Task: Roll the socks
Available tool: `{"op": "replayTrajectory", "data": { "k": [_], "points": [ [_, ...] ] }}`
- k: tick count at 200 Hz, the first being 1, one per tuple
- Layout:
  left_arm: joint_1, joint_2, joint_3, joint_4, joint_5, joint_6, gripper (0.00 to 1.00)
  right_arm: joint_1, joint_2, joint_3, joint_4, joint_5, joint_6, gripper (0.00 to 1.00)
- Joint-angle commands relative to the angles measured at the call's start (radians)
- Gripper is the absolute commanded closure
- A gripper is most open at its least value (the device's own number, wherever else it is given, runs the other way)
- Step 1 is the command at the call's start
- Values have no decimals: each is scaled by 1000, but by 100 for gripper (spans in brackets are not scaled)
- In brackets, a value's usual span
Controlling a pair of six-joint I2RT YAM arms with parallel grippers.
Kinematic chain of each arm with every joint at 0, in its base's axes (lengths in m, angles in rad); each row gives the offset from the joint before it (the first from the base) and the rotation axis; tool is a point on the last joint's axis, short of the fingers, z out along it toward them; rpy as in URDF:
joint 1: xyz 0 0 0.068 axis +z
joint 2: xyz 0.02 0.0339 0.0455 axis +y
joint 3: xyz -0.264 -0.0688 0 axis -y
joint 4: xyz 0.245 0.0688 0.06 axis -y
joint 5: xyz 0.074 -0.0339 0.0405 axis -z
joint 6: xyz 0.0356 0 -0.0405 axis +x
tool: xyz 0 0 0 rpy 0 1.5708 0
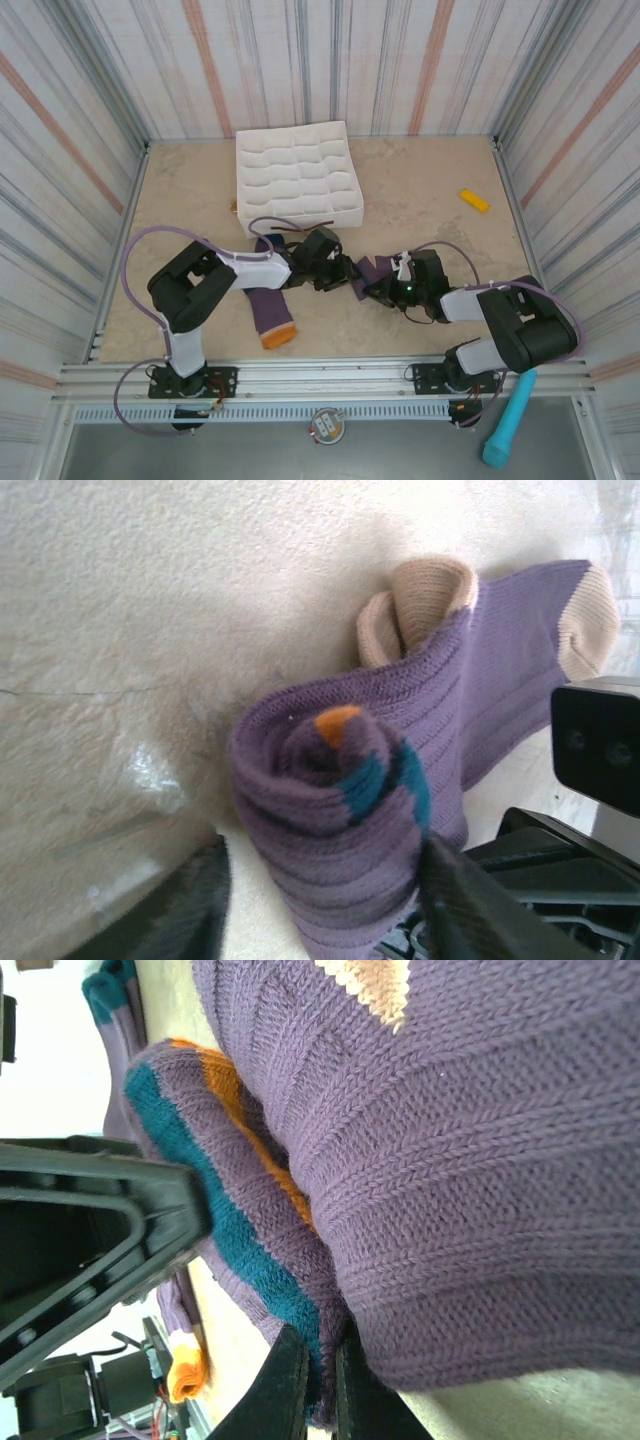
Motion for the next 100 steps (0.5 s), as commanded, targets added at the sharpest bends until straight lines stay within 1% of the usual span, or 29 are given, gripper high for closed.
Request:
{"op": "replayTrajectory", "data": {
  "k": [1, 15, 22, 39, 47, 62, 69, 89, 91, 100],
  "points": [
    [-2, 35, 21, -102, -44, -10, 59, -8, 32, -9, -119, 32, 19, 100],
    [4, 31, 26, -127, -50, -10, 71, -8, 24, 0, -125, 7, 4, 100],
    [7, 30, 32, -147, -55, -10, 75, -8, 18, 7, -133, -1, -5, 96],
    [20, 20, 39, -188, -56, -5, 81, 0, -12, 28, -191, 2, -39, 85],
    [27, 15, 42, -208, -52, -4, 86, 6, -37, 41, -227, 15, -61, 79],
    [40, 8, 49, -246, -35, 2, 95, 44, -105, 70, -326, 81, -108, 66],
    [46, 7, 53, -261, -23, 5, 99, 63, -135, 86, -368, 114, -126, 62],
    [60, -7, 57, -306, 8, 15, 100, 131, -237, 126, -484, 222, -181, 48],
    [62, -8, 57, -309, 12, 18, 100, 140, -255, 130, -497, 241, -189, 44],
    [67, -16, 54, -325, 26, 26, 100, 175, -304, 143, -537, 298, -208, 36]
  ]
}}
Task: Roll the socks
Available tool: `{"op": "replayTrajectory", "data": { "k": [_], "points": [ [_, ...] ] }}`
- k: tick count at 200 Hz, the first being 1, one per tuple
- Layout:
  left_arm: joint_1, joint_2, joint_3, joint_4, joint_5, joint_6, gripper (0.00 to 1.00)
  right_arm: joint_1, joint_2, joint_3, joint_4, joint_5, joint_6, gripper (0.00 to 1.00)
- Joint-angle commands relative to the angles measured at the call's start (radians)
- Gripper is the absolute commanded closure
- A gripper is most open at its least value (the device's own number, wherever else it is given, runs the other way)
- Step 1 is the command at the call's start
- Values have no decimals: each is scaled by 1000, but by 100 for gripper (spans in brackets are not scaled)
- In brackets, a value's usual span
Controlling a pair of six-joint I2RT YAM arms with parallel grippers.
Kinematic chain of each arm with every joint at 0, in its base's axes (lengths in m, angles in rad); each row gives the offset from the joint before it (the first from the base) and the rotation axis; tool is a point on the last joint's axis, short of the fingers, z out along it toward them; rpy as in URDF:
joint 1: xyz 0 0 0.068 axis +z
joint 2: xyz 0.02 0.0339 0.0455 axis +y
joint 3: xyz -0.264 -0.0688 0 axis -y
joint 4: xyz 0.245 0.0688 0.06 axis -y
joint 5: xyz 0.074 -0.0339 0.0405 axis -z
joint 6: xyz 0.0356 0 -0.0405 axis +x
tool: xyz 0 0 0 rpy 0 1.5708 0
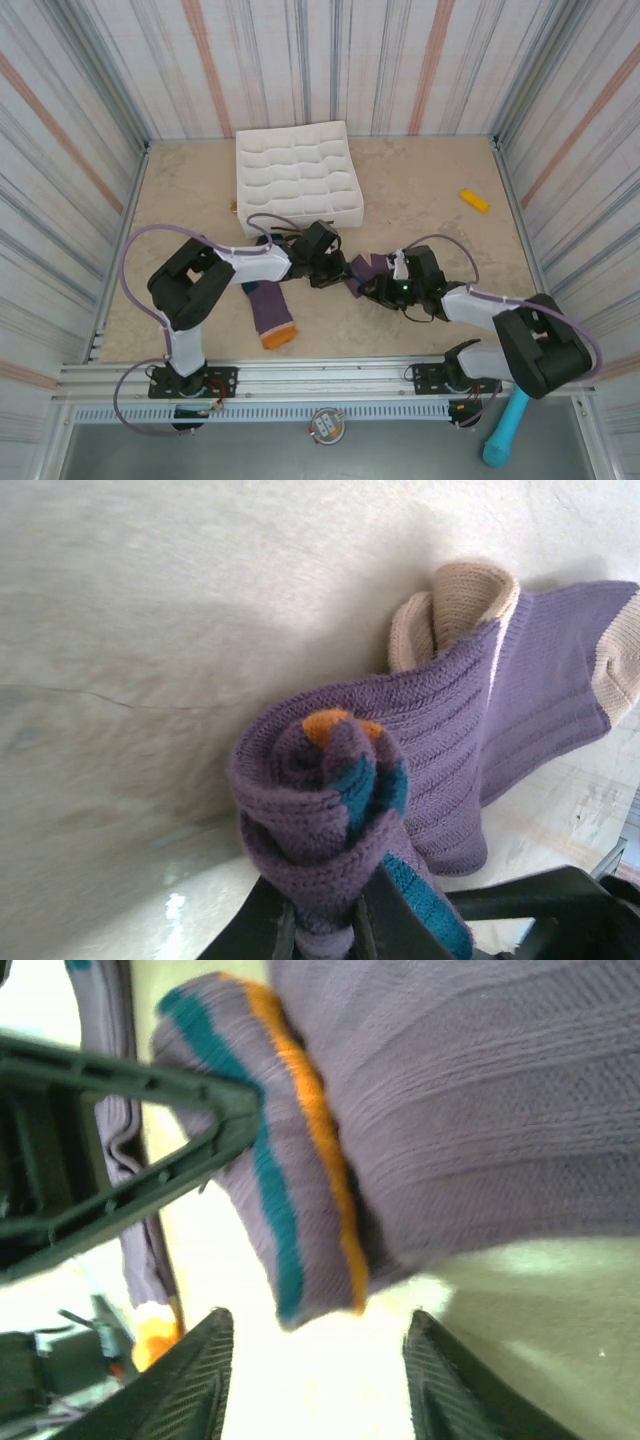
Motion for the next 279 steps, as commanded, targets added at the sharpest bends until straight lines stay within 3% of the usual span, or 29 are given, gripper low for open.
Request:
{"op": "replayTrajectory", "data": {
  "k": [1, 21, 47, 97, 133, 188, 244, 279],
  "points": [
    [22, -19, -6, -170, 12, 33, 100, 76, -127, 53, -216, 182, -103, 36],
    [31, -38, -23, -197, 26, 31, 100, 151, -200, 85, -307, 314, -156, 25],
    [46, -49, -24, -231, 58, 18, 100, 268, -214, 137, -400, 499, -228, 21],
    [69, -51, 21, -323, 108, 32, 100, 561, -96, 248, -460, 894, -332, 21],
    [74, -49, 33, -351, 114, 41, 100, 691, 60, 329, -437, 1059, -380, 24],
    [76, -40, 23, -351, 127, 39, 100, 772, 274, 419, -399, 1187, -407, 29],
    [77, -38, 3, -329, 142, 32, 100, 804, 383, 432, -391, 1246, -374, 32],
    [77, -31, 3, -323, 151, 35, 100, 819, 447, 454, -408, 1276, -345, 46]
  ]
}}
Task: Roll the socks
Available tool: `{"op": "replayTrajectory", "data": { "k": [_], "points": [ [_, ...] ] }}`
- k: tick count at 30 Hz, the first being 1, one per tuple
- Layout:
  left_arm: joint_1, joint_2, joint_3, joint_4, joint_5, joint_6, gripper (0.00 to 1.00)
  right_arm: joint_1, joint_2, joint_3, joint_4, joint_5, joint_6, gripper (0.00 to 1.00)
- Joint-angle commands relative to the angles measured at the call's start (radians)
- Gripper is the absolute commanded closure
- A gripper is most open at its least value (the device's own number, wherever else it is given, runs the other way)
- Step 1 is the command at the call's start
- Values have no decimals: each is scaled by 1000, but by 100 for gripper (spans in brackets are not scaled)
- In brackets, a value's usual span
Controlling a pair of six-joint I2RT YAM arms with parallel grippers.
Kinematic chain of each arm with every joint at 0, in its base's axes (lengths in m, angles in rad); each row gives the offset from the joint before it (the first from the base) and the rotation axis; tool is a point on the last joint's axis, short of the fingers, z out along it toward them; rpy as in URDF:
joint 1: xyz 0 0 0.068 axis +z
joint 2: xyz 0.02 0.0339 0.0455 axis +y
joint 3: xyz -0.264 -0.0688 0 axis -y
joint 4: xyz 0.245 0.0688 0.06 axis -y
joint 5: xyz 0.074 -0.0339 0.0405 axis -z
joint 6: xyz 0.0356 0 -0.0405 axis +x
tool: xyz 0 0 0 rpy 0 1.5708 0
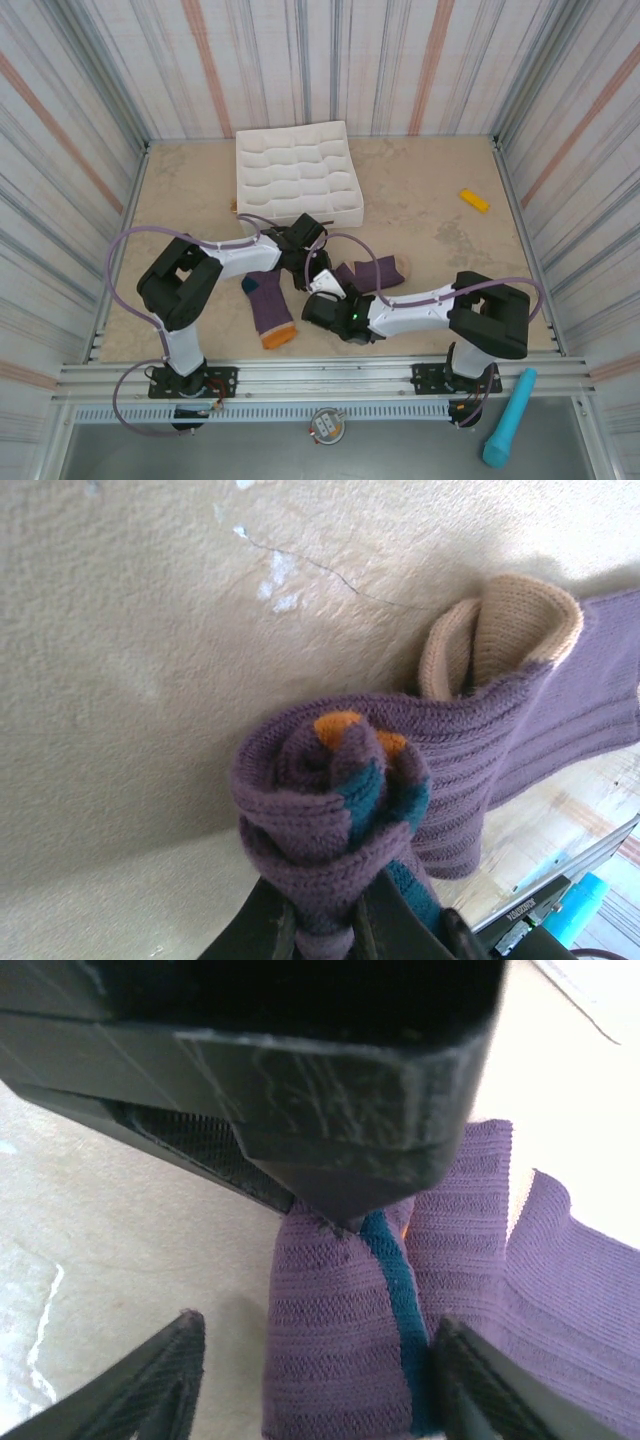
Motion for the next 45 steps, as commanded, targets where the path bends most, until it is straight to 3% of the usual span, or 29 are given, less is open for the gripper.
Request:
{"op": "replayTrajectory", "data": {
  "k": [1, 6, 12, 18, 23, 27, 36, 45],
  "points": [
    [3, 9, -20, -58, 14, 16, 100, 9, 60, 19, -43, 28, 30, 46],
    [7, 5, -31, -52, 16, 14, 100, 11, 97, 23, -49, 34, 57, 56],
    [11, 6, -35, -53, 18, 17, 100, 32, 82, 4, -62, 59, 81, 58],
    [14, 9, -33, -47, 28, 18, 99, 32, 85, -21, -34, 26, 88, 80],
    [18, -2, -44, -23, 34, 14, 63, 32, 76, -48, 11, -6, 84, 97],
    [19, -13, -50, -2, 37, 10, 49, 21, 37, -91, 69, -69, 78, 100],
    [20, -45, -81, 49, 30, -1, 28, -83, -115, -217, 177, -283, 94, 100],
    [22, -111, -140, 136, 4, -29, 25, -261, -220, -366, 324, -562, 161, 100]
  ]
}}
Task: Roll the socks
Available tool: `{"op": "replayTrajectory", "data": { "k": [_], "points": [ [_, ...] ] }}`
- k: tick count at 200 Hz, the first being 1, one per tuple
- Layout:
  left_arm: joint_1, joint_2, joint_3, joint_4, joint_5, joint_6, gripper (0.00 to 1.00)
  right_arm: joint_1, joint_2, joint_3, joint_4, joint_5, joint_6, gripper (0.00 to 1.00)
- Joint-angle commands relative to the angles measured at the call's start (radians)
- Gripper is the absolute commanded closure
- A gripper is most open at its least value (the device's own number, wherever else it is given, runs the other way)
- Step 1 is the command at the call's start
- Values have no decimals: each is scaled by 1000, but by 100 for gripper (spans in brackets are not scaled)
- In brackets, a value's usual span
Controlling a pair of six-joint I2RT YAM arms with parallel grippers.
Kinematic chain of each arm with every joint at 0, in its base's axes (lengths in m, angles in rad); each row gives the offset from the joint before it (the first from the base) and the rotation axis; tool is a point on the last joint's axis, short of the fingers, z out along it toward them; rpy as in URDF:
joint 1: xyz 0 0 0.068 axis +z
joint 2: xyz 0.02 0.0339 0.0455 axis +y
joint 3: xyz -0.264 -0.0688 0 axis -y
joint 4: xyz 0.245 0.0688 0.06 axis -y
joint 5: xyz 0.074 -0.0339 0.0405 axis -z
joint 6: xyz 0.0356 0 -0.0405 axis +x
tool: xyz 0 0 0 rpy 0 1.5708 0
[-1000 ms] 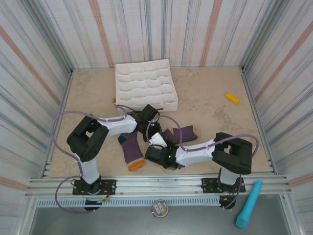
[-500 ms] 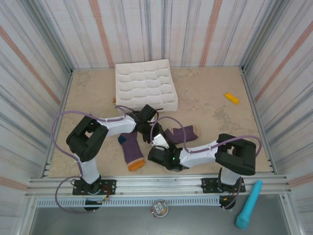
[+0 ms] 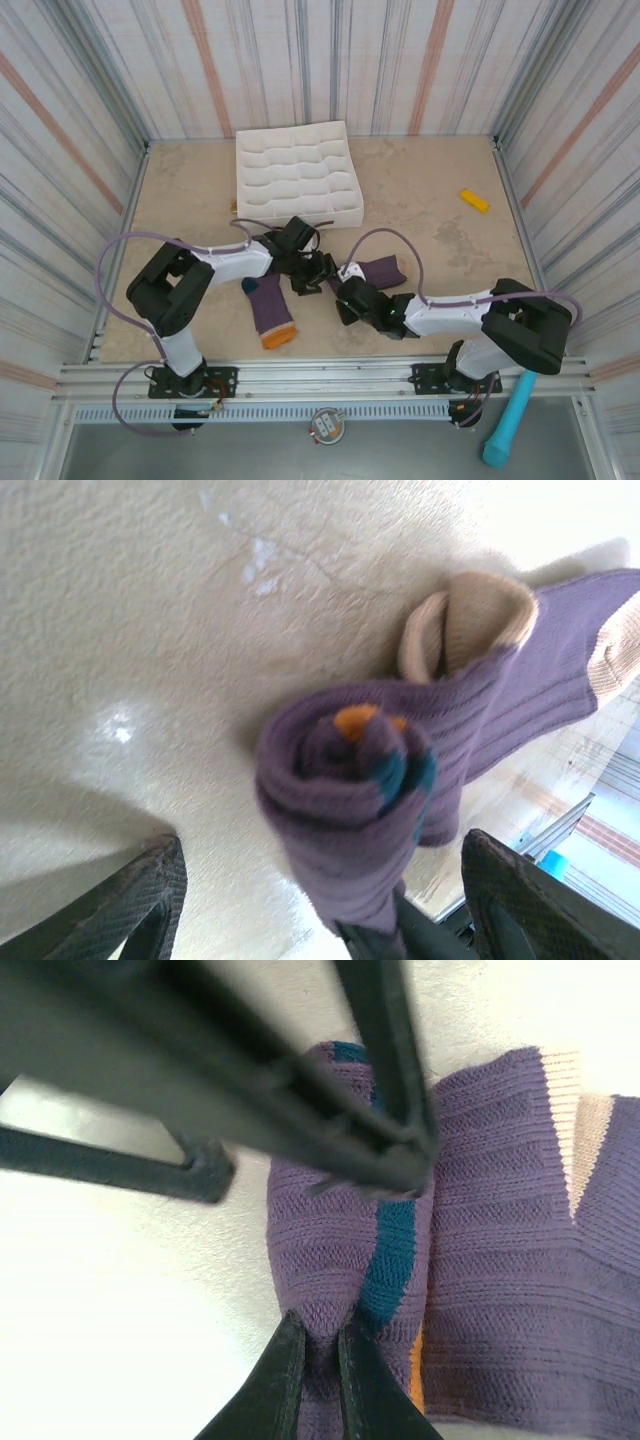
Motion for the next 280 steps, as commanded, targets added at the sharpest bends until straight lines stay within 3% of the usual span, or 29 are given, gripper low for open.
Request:
{"op": "replayTrajectory", "data": {
  "k": [1, 98, 150, 205, 280],
  "points": [
    [2, -51, -35, 8, -42, -9, 25, -73, 5, -85, -33, -195, 76, 100],
    [-1, -132, -145, 202, -60, -11, 26, -390, 3, -237, 189, -640, 203, 100],
    [-33, -91, -110, 196, -79, 30, 30, -522, 76, -253, 285, -816, 279, 100],
    [-45, -36, -70, 225, -98, 51, 35, -634, 146, -241, 306, -934, 323, 100],
    [-68, 37, -24, 258, -116, 58, 42, -685, 267, -255, 419, -993, 364, 100]
  ]
}}
